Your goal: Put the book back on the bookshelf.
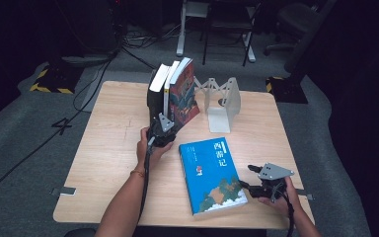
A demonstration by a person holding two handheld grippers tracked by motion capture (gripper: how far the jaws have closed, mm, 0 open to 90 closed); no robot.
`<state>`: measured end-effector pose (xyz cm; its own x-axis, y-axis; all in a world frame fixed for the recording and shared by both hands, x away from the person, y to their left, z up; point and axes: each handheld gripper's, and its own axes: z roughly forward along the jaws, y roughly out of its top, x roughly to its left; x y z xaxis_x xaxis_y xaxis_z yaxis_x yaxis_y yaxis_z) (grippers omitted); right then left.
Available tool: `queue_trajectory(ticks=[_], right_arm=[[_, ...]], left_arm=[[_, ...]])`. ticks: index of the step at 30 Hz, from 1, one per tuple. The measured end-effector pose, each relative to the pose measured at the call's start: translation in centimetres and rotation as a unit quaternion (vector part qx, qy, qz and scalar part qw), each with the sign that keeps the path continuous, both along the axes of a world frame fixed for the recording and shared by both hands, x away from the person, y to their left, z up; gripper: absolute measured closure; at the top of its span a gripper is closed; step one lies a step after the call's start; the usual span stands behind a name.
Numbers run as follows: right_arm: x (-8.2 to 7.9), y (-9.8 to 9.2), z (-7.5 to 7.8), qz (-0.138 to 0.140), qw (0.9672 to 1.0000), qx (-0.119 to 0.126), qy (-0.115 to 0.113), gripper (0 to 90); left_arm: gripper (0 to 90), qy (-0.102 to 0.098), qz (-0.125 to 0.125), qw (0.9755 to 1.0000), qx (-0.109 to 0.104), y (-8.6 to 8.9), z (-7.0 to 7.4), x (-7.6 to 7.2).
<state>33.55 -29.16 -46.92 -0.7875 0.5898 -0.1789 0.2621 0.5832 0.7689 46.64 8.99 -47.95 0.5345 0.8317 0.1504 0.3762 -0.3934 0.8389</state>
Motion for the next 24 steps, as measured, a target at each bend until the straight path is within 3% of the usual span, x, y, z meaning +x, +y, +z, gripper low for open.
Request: queue_trajectory(ticks=[4,12,18,24], right_arm=[[0.0,0.0,0.0,0.000,0.9999,0.009,0.006,34.3],[-0.2,-0.2,0.3,0.011,0.9999,0.001,0.013,34.2],[-0.3,-0.9,0.7,0.025,0.9991,0.000,0.035,33.3],[-0.8,-0.8,1.2,0.053,0.9972,0.003,0.053,30.9]], left_arm=[[54.1,0.002,-0.015,0.9998,0.009,0.4,0.3,-0.7],[50.4,0.020,-0.064,0.9976,0.019,1.3,0.3,-3.1],[48.4,0.038,-0.105,0.9933,0.029,2.3,-0.2,-5.7],[45.6,0.049,-0.126,0.9904,0.030,2.8,-0.2,-7.5]])
